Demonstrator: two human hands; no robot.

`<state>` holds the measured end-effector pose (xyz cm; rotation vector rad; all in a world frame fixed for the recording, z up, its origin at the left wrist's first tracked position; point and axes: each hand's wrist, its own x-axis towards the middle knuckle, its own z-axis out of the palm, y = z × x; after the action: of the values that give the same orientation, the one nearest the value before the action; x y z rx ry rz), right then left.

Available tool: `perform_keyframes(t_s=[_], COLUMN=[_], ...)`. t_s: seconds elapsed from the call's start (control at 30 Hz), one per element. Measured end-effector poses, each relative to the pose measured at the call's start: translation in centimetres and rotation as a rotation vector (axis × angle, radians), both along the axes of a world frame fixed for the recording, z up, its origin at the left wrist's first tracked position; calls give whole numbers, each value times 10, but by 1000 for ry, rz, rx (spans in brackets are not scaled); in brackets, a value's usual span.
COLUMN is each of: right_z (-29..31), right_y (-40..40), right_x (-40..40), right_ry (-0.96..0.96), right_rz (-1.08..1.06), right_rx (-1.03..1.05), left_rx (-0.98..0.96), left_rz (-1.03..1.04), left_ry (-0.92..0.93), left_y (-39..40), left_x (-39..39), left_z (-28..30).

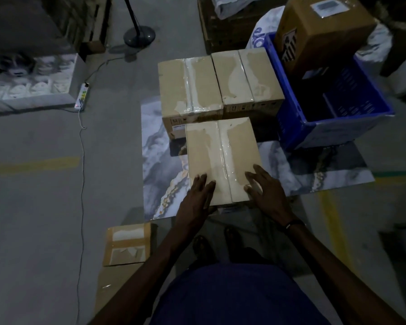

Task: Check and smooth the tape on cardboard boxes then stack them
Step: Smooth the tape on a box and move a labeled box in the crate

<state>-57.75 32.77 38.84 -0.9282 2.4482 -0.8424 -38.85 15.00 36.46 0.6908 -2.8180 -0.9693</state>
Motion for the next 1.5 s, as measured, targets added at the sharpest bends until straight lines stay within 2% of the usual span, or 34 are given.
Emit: perform_keyframes(t_s=[0.3,0.43,0.53,0.8,0.9,1.13,1.37,1.5], right_z=[66,105,123,120,113,112,111,110], right_y=[6,-5,-9,-32,-51,-77,-83,-80], right_x=[-32,-50,-62,-90,-101,-106,-114,-118], right_ry=[32,-11,-30,86,114,157,144,13], right_rz=[-38,-67,-7,48,77,134,201,215], right_rx=[-155,-209,-244,-299,-237,-123,-110,-62], left_rx=[24,71,51,47,21,-19,-19,12], left_rz=[-11,98,191,365,435,273,189,158], left_ry=[170,294,340,398,442,160,140,106], left_y=[-6,-15,-22,-54,-60,-68,-73,-78], left_x=[-14,-28,-41,-88,-104,-127,-126,-124], left_z=[86,120,142,144,145,133,124,124])
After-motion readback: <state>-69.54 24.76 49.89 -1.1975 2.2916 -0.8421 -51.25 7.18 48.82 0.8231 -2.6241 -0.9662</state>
